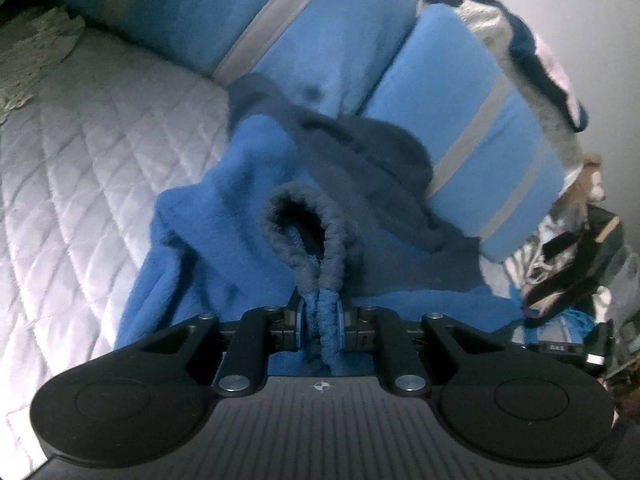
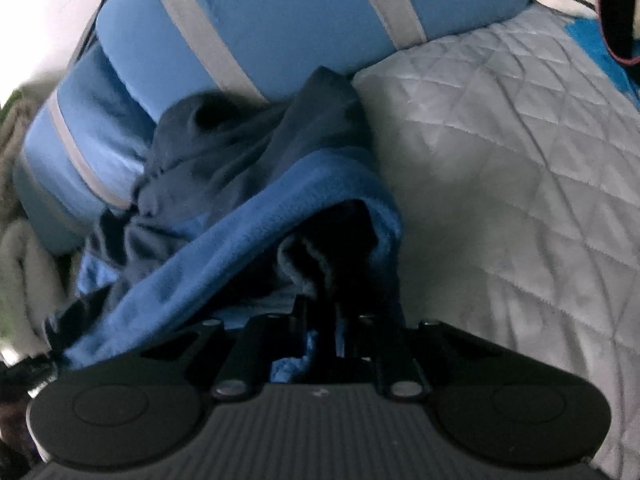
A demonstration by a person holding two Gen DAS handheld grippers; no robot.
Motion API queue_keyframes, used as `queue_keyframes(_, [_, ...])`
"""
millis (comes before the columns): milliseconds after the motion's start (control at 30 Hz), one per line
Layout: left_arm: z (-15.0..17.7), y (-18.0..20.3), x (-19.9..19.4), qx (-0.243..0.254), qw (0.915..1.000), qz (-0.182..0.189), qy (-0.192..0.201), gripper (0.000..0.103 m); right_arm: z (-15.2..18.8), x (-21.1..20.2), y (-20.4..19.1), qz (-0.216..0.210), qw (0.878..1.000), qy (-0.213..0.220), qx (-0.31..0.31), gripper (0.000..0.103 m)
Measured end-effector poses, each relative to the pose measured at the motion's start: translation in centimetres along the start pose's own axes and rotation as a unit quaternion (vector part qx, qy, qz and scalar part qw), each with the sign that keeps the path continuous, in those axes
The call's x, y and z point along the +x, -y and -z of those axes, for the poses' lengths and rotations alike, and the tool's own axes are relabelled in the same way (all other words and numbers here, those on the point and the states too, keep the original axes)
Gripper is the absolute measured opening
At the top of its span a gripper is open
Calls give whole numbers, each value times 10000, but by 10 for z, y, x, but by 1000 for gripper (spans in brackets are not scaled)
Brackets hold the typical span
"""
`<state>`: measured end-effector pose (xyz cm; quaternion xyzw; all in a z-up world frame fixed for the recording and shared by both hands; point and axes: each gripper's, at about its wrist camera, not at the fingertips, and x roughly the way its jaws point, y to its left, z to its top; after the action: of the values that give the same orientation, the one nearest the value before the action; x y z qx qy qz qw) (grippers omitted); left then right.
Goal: Fold clothes
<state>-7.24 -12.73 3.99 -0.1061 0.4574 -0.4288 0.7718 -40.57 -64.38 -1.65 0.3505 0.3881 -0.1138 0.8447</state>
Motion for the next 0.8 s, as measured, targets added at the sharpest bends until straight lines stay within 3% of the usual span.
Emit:
queue_keyframes(167, [5,-1,5,54,9991,-291,-308,15,-3,-4,-9,174,9980,-66,-597,59])
queue_keyframes(267, [8,0,9,97,9978,-422,-501,16,-13,-27,-6,372,9968,306,-634,75])
queue_keyframes(400, [9,-2,14,123,9960,-597,-651,18,-19,-35,6,1117,9919,431,-416,75])
queue_keyframes(467, [7,-1,13,162,9949,-707,-700,26,-19,-28,12,1279,9907,277,-379,74])
queue_keyframes(533, [4,-1,10,227,9936,-888,-655,43,-17,-23,15,1400,9890,143,-451,74])
queue_keyframes(633, [-1,-3,3,237,9922,-1115,-507,59,-13,-18,12,1473,9864,-21,-729,73])
queue_keyframes(733, [-8,-5,-8,98,9941,-1056,-217,60,-7,-14,5,1453,9839,-178,-1027,70])
queue_keyframes(800, [-12,-3,-17,20,9940,-1091,68,60,-3,-9,-1,1443,9808,-314,-1278,63])
